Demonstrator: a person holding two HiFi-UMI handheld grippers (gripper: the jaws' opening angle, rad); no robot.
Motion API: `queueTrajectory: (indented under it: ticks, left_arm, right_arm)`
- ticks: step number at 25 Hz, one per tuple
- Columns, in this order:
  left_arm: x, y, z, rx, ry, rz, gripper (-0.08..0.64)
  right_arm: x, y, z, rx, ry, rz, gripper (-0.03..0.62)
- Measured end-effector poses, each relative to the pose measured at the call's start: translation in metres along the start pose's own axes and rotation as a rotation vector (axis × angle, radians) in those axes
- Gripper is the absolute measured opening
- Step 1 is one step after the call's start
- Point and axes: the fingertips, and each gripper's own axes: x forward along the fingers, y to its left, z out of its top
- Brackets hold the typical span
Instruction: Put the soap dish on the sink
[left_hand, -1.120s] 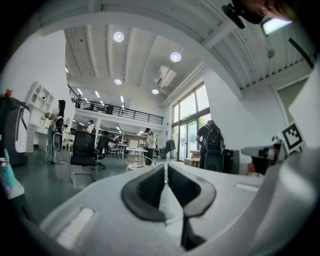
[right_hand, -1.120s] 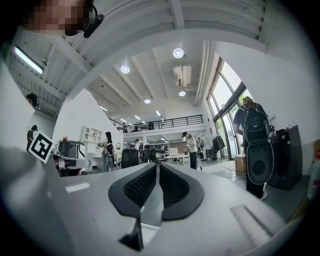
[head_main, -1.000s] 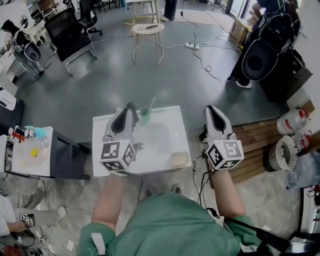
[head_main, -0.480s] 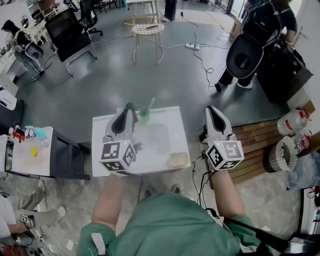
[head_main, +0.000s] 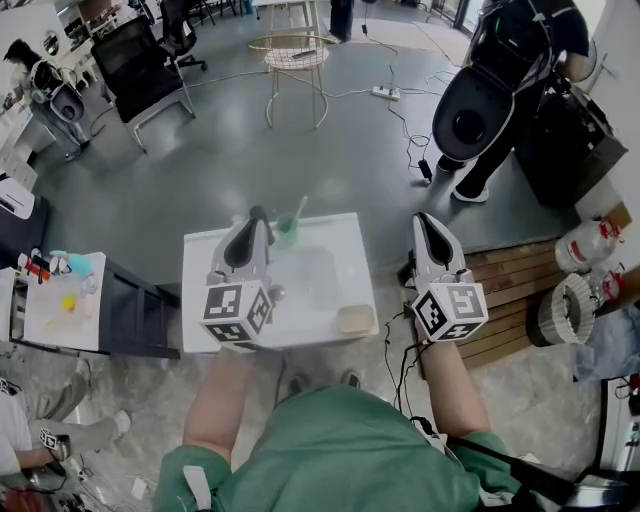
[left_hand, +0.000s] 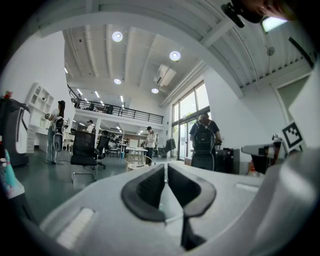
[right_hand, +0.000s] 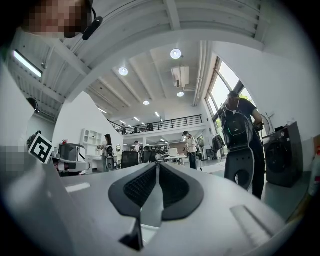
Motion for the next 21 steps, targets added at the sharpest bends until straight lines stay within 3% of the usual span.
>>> queueTrajectory:
  ticks: [21]
  left_arm:
    - [0.009, -0.028, -0.005, 0.007, 0.004, 0.019, 0.017]
  right_arm:
    - [-0.007, -0.029, 0.001, 0.013, 0.000, 0.021, 0.020]
